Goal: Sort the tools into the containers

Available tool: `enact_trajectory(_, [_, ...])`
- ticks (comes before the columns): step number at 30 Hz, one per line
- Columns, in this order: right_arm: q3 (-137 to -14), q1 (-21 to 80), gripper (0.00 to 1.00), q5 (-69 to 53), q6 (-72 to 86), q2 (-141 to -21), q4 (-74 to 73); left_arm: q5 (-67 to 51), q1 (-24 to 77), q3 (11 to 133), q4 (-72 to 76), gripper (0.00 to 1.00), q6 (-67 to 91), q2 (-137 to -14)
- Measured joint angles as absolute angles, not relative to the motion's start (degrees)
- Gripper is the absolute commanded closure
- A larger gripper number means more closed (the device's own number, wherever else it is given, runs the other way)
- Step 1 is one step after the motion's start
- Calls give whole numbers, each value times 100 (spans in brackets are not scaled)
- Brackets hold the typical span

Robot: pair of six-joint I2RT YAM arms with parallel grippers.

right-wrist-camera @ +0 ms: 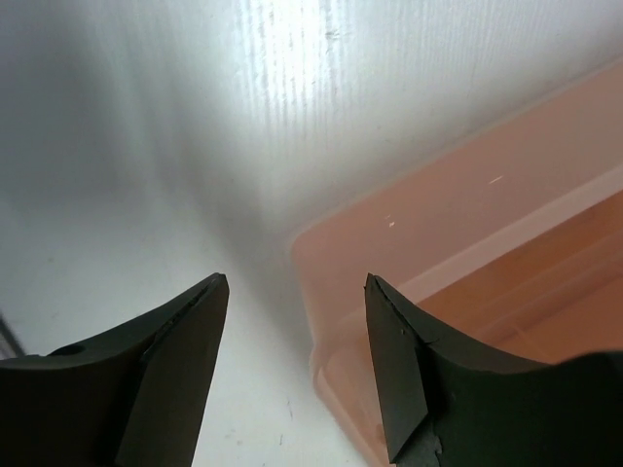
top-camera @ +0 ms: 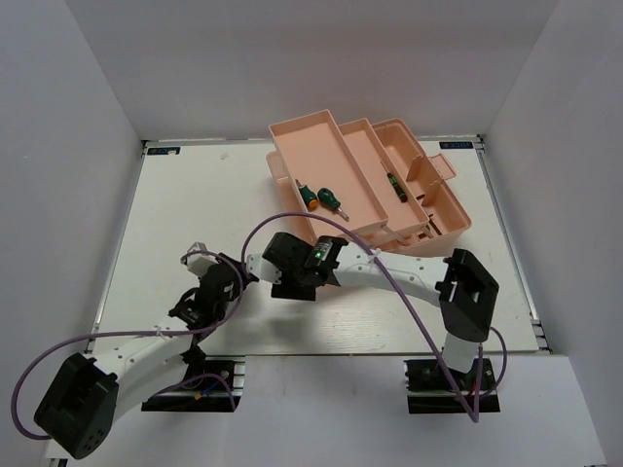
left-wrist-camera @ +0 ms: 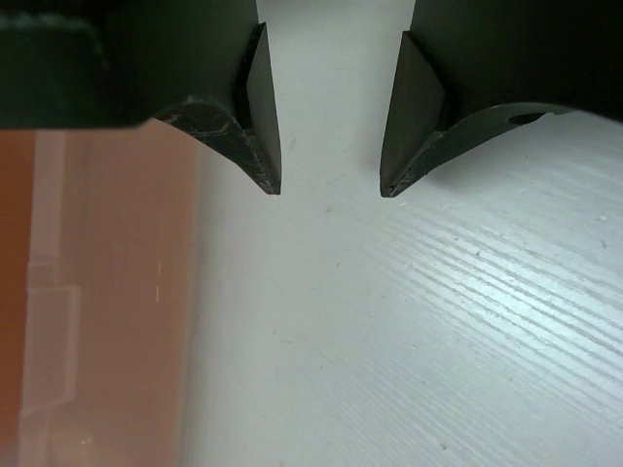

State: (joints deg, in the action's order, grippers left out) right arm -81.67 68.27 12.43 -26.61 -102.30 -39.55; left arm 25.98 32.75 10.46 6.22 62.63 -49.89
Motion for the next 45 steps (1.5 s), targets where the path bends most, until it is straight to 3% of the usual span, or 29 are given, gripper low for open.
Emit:
enact_trajectory(10, [-7894,6827,34,974,-2906,-9255,-4403,2611,3275,1028,325,43,6392,-4709])
enact_trajectory(20, [-6943,6692,34,1638,-3100,-9474,-3896,2379,3275,974,357,43,6451,-4687])
enact_trajectory(22, [-6930,6672,45,1682,-3122,-9566,-3806,2331,3275,934,403,43,6453,-4633])
enact_trajectory(23, [-6930,6648,61,1691,-3159,-9609,-3767,2316,3275,906,445,43,6453,-4613])
enact_trajectory(24, [-6932,6628,94,1728,-3212,-9651,-3708,2285,3275,875,495,44,6453,-4595])
enact_trajectory(25, [-6945,6595,100,1785,-3275,-9682,-3618,2239,3275,834,567,44,6453,-4591])
enact_trajectory(29, [-7236,6510,100,1404,-3568,-9830,-3887,1994,3275,600,954,51,6460,-4670])
enact_trajectory(45, [-9911,6414,100,375,-2655,-10363,-5074,703,3275,390,3859,52,6676,-7035])
